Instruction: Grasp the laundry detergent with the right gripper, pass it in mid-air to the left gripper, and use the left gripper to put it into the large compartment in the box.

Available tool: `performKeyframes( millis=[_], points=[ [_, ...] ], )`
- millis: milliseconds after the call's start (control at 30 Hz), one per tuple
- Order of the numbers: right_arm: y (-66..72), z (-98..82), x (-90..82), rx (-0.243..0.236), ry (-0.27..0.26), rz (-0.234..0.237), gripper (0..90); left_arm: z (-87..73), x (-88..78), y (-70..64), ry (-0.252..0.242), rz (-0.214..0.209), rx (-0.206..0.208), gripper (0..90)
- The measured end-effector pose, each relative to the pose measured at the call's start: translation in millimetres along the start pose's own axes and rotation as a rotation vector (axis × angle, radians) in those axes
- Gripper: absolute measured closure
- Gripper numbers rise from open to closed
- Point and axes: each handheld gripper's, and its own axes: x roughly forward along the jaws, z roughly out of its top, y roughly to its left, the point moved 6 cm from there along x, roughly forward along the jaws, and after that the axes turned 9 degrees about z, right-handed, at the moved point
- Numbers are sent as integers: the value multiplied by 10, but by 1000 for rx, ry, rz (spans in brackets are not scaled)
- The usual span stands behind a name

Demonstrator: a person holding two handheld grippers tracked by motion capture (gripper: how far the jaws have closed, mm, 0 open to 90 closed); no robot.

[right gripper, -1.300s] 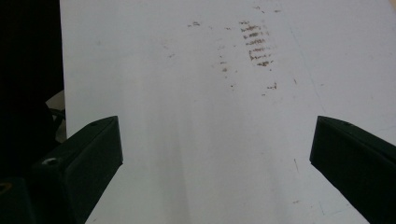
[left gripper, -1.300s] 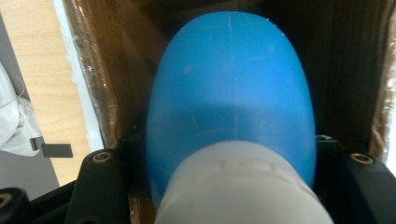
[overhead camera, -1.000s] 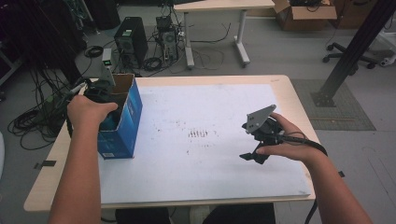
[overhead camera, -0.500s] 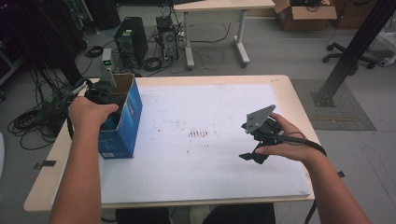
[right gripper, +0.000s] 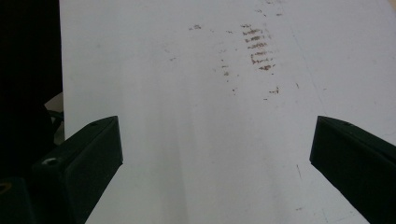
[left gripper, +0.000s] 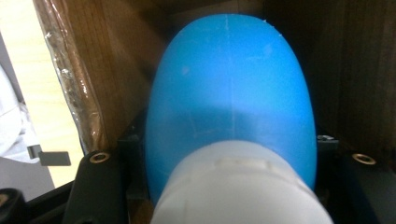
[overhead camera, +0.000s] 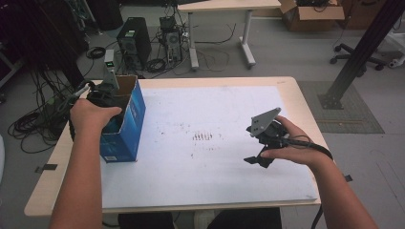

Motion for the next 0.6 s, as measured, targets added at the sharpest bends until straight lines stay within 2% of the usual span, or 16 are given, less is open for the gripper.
performKeyframes(
  millis=[200,467,600],
  points=[
    [5,-6,-15,2,-6,-2,23,0,-26,-21,3,9,7,312],
    [12,-18,-29,0,-9,-3,23,-8,-120,-6,-9,17,-1,316],
    [12,-12,-31,-5,-13,-2,23,-16,-181,16,-11,38,-6,314]
  ],
)
